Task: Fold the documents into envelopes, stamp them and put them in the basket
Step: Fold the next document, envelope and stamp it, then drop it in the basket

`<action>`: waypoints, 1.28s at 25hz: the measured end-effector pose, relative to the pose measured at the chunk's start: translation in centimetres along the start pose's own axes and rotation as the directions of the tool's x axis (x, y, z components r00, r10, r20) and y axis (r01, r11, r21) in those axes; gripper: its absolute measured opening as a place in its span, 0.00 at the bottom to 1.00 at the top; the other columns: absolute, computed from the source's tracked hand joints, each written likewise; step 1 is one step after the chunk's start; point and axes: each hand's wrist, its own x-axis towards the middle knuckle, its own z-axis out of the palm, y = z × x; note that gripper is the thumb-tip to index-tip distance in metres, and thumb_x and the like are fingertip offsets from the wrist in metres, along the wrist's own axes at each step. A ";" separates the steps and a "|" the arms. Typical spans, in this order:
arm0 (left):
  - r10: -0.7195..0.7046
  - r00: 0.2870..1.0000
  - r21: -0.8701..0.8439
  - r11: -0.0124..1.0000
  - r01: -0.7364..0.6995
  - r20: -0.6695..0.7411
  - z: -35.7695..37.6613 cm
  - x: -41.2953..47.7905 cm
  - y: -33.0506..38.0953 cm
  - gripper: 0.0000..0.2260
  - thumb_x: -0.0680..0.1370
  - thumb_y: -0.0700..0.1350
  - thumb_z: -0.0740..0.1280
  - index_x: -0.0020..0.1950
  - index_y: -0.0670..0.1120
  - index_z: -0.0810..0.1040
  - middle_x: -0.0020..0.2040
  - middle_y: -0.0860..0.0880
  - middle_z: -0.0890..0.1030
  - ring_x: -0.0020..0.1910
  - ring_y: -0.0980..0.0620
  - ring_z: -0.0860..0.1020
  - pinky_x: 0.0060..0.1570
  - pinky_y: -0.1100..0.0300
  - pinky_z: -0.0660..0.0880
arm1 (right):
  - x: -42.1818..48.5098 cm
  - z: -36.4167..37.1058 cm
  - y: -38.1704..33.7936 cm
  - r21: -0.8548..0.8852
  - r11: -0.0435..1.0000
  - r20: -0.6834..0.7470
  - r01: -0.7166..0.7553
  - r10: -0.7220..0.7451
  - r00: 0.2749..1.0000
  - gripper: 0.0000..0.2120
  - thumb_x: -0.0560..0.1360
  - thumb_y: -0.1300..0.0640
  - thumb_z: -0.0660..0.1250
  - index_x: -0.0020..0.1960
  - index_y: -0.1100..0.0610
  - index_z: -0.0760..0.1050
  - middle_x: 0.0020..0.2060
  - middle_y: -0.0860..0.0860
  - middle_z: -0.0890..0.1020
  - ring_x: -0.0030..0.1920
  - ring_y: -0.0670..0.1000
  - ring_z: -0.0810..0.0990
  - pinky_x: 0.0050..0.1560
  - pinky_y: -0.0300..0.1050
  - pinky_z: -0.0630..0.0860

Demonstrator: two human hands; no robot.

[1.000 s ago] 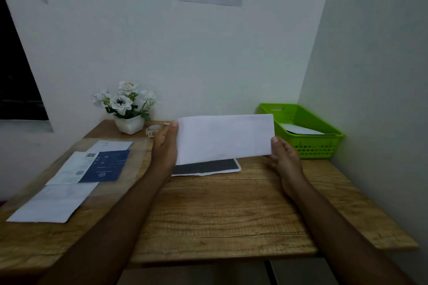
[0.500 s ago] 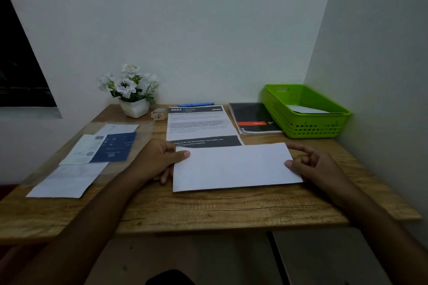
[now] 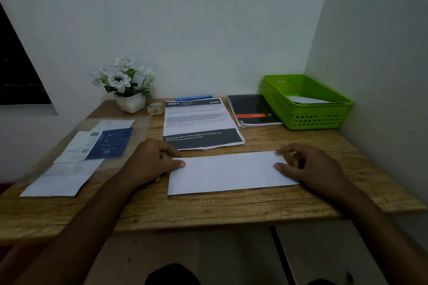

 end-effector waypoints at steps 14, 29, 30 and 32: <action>0.200 0.965 0.083 0.979 -0.189 -0.170 0.8 4.3 0.8 0.01 0.72 0.46 0.73 0.40 0.51 0.82 0.31 0.53 0.80 0.30 0.57 0.77 0.36 0.58 0.75 | 10.0 4.2 -3.8 0.214 0.961 -0.012 0.173 -0.174 0.985 0.06 0.75 0.53 0.70 0.39 0.49 0.81 0.25 0.44 0.74 0.27 0.42 0.70 0.33 0.42 0.65; 0.044 0.898 0.396 0.906 0.149 -0.438 -2.5 16.1 -5.8 0.17 0.74 0.42 0.66 0.61 0.38 0.72 0.60 0.36 0.73 0.58 0.36 0.71 0.54 0.44 0.72 | 13.7 7.0 -3.0 0.307 0.927 -0.124 0.217 -0.188 0.974 0.05 0.75 0.54 0.71 0.40 0.48 0.81 0.24 0.44 0.74 0.28 0.43 0.69 0.34 0.45 0.68; 0.037 0.906 0.384 0.912 0.141 -0.421 -2.2 16.4 -6.3 0.17 0.75 0.42 0.65 0.62 0.38 0.71 0.61 0.35 0.72 0.58 0.36 0.70 0.54 0.44 0.71 | 13.8 7.1 -3.1 0.308 0.926 -0.118 0.220 -0.192 0.974 0.05 0.75 0.54 0.70 0.41 0.48 0.81 0.24 0.45 0.73 0.27 0.43 0.69 0.34 0.45 0.68; 0.039 0.920 0.378 0.918 0.121 -0.390 -1.9 17.0 -7.0 0.15 0.76 0.42 0.64 0.62 0.38 0.72 0.60 0.35 0.73 0.57 0.37 0.71 0.53 0.45 0.71 | 13.9 7.2 -3.2 0.314 0.923 -0.110 0.224 -0.199 0.974 0.04 0.75 0.54 0.70 0.42 0.50 0.82 0.24 0.45 0.73 0.27 0.43 0.69 0.34 0.44 0.68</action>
